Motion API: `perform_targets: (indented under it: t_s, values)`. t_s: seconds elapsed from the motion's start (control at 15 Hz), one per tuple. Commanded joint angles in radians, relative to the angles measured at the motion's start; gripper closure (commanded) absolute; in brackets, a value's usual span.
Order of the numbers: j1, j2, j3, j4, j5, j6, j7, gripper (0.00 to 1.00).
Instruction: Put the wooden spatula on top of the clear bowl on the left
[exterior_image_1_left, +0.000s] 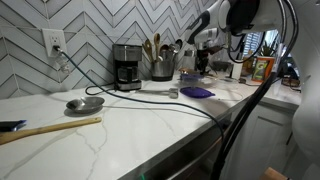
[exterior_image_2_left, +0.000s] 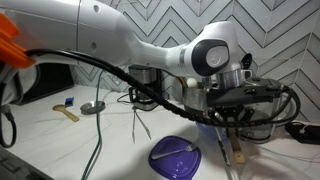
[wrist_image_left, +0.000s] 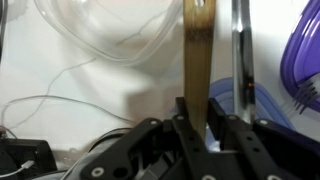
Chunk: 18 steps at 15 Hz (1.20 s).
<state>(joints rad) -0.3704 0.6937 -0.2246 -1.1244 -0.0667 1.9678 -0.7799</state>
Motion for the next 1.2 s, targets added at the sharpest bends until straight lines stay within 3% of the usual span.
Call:
perform_targets:
  t_s: [0.0, 1.13]
  values:
    - [0.013, 0.032, -0.024, 0.039, -0.030, -0.021, 0.037, 0.94]
    - [0.036, 0.028, -0.022, 0.027, -0.049, -0.052, -0.010, 0.94]
